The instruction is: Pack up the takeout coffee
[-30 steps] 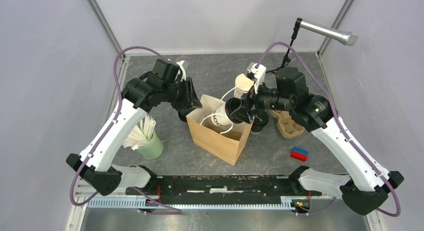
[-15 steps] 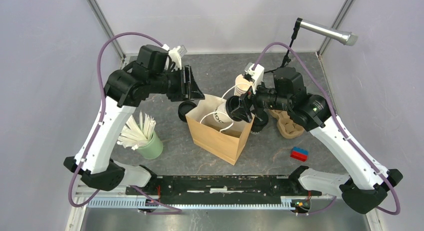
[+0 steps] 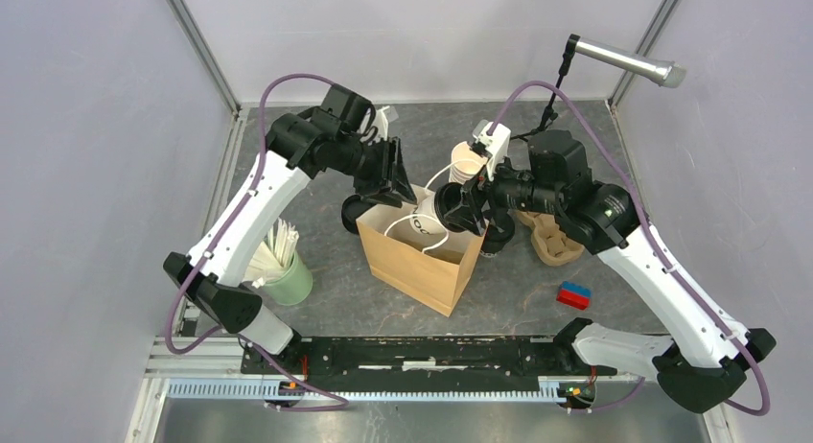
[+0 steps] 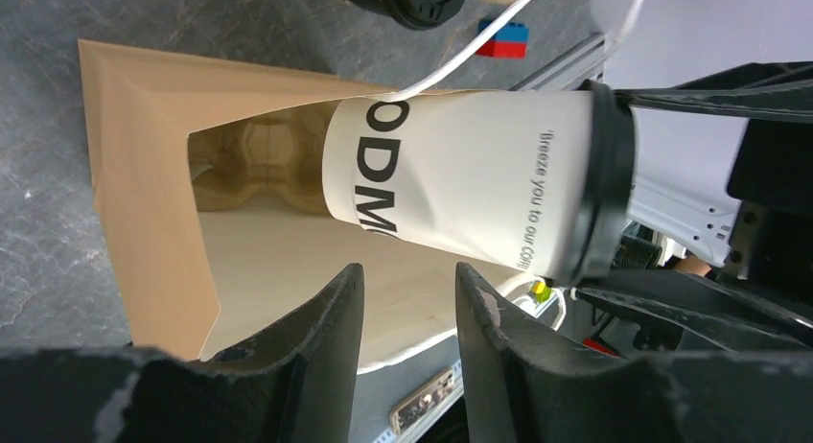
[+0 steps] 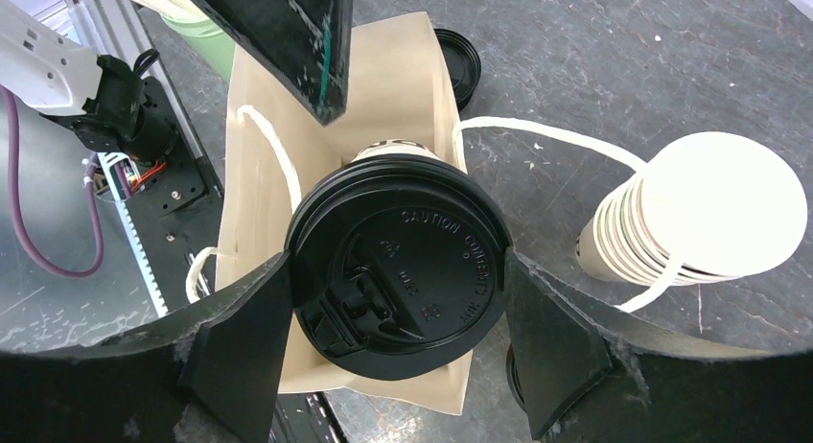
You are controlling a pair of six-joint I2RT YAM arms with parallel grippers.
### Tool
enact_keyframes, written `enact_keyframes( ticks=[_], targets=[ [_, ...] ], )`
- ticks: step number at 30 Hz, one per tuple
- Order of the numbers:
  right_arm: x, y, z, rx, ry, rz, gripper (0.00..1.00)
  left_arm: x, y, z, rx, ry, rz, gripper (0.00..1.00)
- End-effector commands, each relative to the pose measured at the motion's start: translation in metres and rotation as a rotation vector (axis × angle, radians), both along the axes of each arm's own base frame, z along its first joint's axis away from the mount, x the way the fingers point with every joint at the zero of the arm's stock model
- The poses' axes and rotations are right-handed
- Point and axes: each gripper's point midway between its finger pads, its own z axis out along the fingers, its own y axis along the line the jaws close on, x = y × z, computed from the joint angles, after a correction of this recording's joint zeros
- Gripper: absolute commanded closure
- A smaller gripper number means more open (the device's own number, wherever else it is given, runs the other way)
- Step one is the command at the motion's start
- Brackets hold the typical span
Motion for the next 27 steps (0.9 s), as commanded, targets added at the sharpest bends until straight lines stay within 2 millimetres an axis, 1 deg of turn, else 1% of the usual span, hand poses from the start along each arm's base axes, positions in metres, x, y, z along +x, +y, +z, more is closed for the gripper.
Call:
enact_keyframes(
  ticks=[1,4,11,14,17,21,25,27],
  targets=[
    [0.001,-0.001,0.017,0.036,-0.062,-0.009,0.26,-0.018,-0.008,0.000,-0.003,0.060,-0.067,0.54],
    [0.001,-0.003,0.013,0.028,-0.057,-0.015,0.27,-0.026,-0.008,-0.004,0.010,0.086,-0.100,0.55],
    [0.003,-0.007,0.002,-0.004,-0.041,-0.038,0.27,-0.053,-0.013,0.016,-0.111,0.114,-0.205,0.61],
    [0.003,-0.008,-0.003,-0.016,-0.033,-0.041,0.27,-0.063,-0.015,0.025,-0.185,0.090,-0.241,0.61],
    [0.004,-0.009,-0.008,-0.026,-0.025,-0.046,0.27,-0.073,-0.017,0.025,-0.248,0.087,-0.283,0.61],
    [0.008,-0.011,-0.014,-0.048,-0.017,-0.065,0.27,-0.081,-0.014,0.015,-0.245,0.070,-0.318,0.61],
    [0.012,-0.015,-0.026,-0.089,0.008,-0.093,0.28,-0.085,-0.014,0.019,-0.276,-0.008,-0.338,0.59],
    [0.013,-0.015,-0.028,-0.090,0.010,-0.103,0.28,-0.090,-0.015,0.026,-0.327,-0.035,-0.346,0.56]
  ],
)
